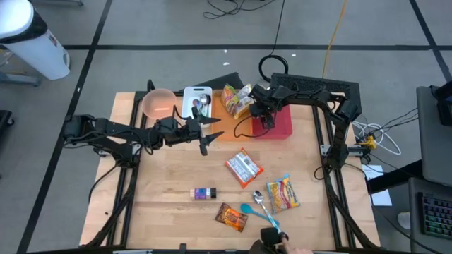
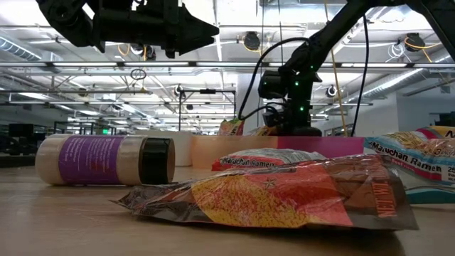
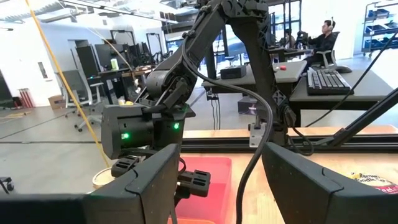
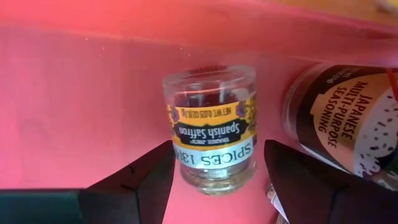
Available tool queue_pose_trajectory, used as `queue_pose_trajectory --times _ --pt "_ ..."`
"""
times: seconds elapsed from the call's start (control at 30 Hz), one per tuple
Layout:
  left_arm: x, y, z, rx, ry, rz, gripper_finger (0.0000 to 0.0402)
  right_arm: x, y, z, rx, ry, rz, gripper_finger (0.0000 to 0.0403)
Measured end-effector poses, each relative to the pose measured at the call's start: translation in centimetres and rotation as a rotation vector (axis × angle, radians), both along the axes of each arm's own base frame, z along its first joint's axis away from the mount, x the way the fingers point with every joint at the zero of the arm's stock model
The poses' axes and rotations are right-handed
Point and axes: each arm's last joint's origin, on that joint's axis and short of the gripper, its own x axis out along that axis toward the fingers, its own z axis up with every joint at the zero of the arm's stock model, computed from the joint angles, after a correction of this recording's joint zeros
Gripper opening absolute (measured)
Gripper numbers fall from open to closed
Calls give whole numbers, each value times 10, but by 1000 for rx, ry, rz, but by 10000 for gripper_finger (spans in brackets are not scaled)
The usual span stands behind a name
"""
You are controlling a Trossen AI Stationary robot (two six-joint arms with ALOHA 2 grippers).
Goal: Pick & Place Food Item
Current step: Put the brown seasoning bottle into the red bin
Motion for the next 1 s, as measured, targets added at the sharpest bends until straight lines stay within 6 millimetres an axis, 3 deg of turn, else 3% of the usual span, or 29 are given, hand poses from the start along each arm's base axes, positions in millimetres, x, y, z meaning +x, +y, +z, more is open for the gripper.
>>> queue_pose_trajectory --times 0.43,0.7,1.0 --pt "0 0 0 0 0 0 239 -7 -1 -1 22 43 -15 201" --pt "0 0 0 0 0 0 239 -8 -1 -1 32 54 -17 159" --pt "0 0 0 3 6 2 239 -11 8 4 21 114 -28 159"
